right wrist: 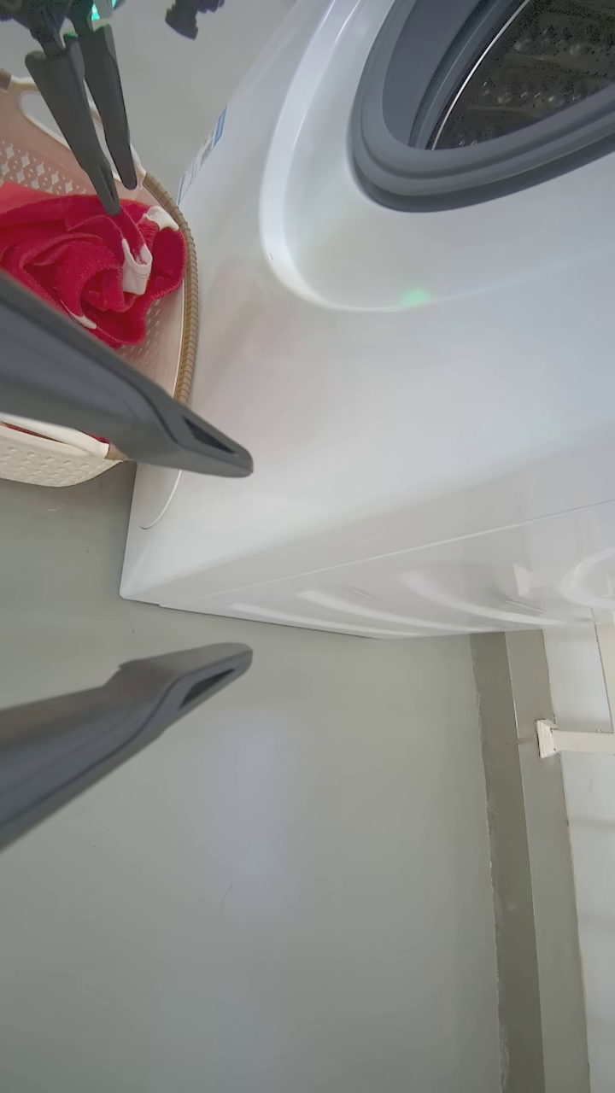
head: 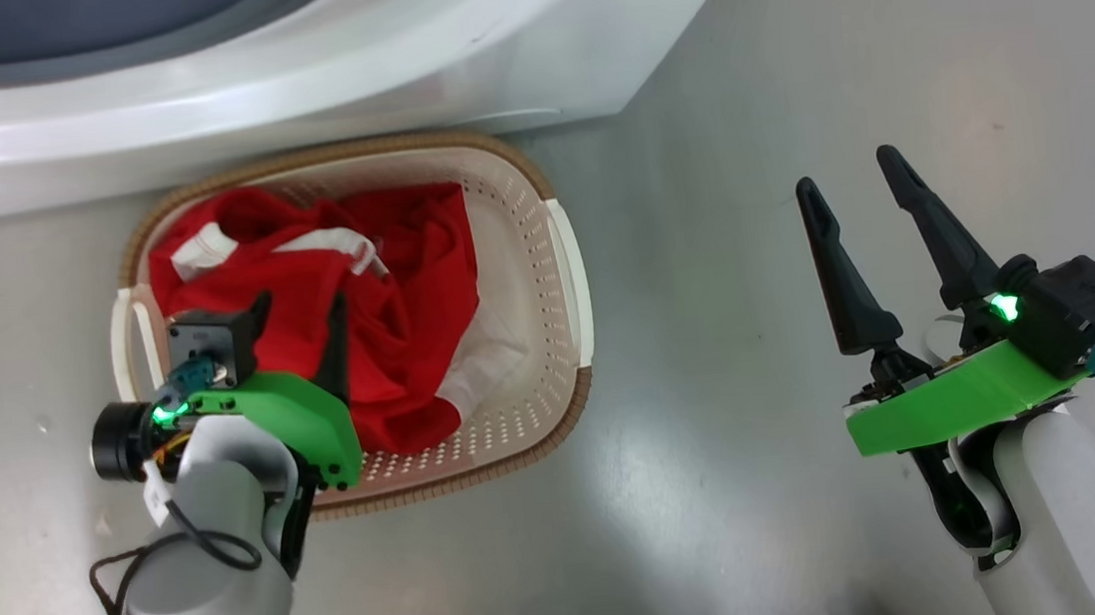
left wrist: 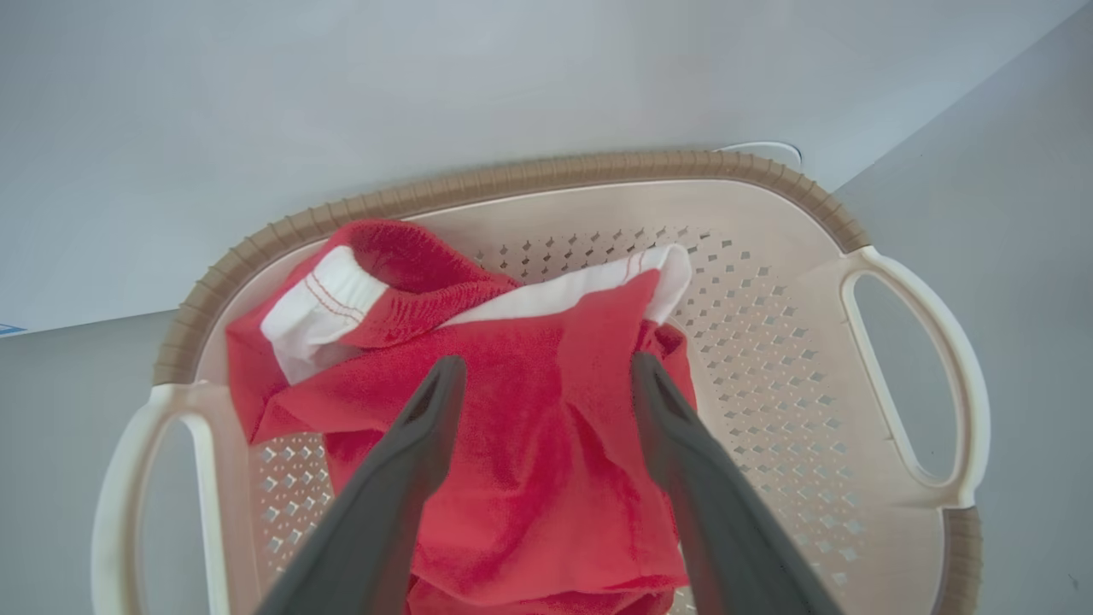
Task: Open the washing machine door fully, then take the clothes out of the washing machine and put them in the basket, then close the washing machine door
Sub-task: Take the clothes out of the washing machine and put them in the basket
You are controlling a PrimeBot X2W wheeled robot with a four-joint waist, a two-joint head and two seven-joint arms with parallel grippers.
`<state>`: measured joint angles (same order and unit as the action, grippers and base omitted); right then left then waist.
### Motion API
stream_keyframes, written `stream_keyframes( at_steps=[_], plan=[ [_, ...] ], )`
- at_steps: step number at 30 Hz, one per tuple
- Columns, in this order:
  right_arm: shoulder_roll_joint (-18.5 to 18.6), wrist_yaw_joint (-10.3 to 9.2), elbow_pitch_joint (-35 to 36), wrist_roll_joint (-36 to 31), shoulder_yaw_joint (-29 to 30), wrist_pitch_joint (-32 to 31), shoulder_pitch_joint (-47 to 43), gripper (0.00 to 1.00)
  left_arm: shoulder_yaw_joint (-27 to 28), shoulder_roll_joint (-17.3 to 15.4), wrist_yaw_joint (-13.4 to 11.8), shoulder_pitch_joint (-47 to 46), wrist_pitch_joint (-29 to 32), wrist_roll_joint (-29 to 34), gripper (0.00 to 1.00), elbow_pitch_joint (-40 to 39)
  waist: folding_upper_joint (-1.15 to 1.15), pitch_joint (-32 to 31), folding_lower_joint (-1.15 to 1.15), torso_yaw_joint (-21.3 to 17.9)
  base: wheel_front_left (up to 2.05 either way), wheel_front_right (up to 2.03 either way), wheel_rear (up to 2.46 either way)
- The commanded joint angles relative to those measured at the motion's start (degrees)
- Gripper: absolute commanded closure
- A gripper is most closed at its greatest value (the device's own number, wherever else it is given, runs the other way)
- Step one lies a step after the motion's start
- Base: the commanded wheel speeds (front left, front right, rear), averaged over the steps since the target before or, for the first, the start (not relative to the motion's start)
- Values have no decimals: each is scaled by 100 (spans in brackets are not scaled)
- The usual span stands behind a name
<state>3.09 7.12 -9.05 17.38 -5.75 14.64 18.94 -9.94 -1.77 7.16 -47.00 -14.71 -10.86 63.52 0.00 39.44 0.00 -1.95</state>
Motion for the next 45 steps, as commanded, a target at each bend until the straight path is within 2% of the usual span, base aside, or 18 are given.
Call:
stream_keyframes(
  at_steps=[1,20,30,45],
  plan=[
    [-22,36,91,-43,-105,36,-205,0,150,-162,29,274,-29,-51,0,-141,0,-160,0,50,0,0,0],
    [-22,36,-117,-20,24,36,-799,0,917,-225,32,1646,-29,132,0,-2151,0,-1495,0,250,0,0,0],
    [2,36,-145,45,98,36,-1302,0,1345,-220,32,2623,-29,306,0,-3274,0,-2246,0,229,0,0,0],
    [114,36,-123,129,201,36,-1909,0,1675,-185,33,3714,-29,337,0,-4453,0,-2889,0,274,0,0,0]
  ],
)
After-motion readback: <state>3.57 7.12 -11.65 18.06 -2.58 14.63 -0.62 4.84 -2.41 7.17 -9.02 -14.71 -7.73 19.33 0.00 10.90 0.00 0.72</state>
